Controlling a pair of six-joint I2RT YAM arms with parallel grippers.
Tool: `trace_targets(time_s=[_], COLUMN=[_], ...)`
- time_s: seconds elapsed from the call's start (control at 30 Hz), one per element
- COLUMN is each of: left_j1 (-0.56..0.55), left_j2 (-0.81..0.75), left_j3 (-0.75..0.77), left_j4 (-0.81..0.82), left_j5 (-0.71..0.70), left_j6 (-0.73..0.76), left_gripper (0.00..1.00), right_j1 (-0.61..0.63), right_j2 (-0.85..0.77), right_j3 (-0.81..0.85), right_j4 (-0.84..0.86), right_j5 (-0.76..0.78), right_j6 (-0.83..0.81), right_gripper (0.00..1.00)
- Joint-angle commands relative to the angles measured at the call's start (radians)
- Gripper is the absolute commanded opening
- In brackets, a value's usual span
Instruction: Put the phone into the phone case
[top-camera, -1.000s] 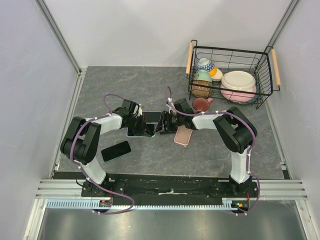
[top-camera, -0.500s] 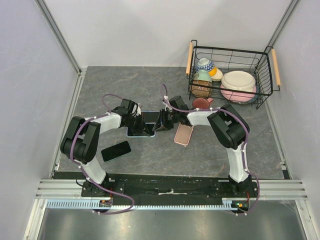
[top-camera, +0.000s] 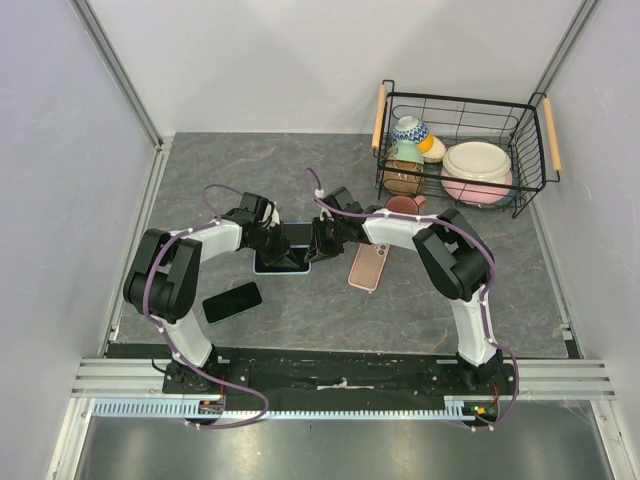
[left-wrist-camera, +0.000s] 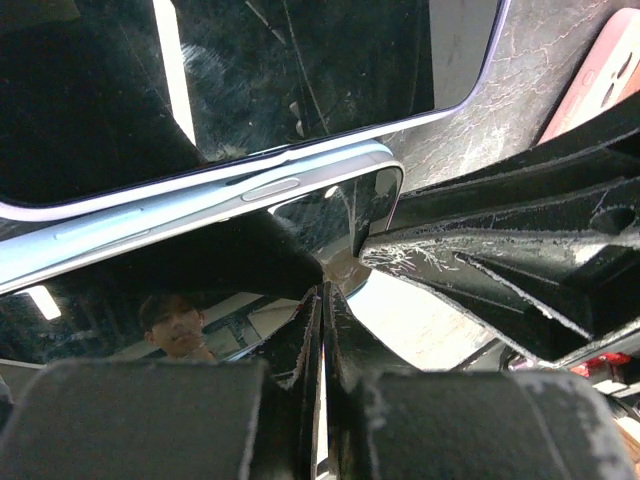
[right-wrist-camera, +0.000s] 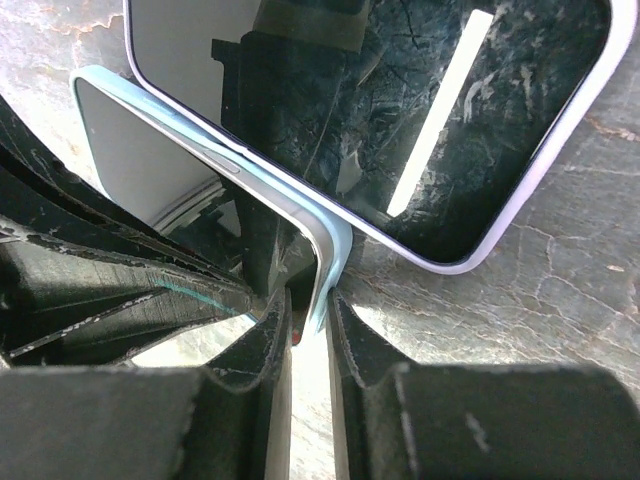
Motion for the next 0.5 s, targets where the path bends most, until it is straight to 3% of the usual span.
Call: trace_targets(time_s=[0.0, 0.17, 0.47], left_j1=[0.008, 0.008, 0.008], left_j2=[0.043, 0.015, -0.112], left_j3=[0.001, 0.003, -0.032], left_j4=[-0.013, -0.02, 0.013], left_j5=[-0.154, -0.155, -0.16], left_j6=[0.014, 0.02, 0.017], left_gripper=[0.07, 0.08, 0.13], right_j1=[0.051, 0.067, 0.09], right_j2=[0.131, 0.131, -0.04], right_j3=[-0.045, -0.054, -0.231], right_j4=[-0.164, -0.168, -0.018], right_j5=[0.343, 0.254, 0.002], right_j6=[-0.123, -0.132, -0.046], right_gripper=[0.18, 0.09, 0.05])
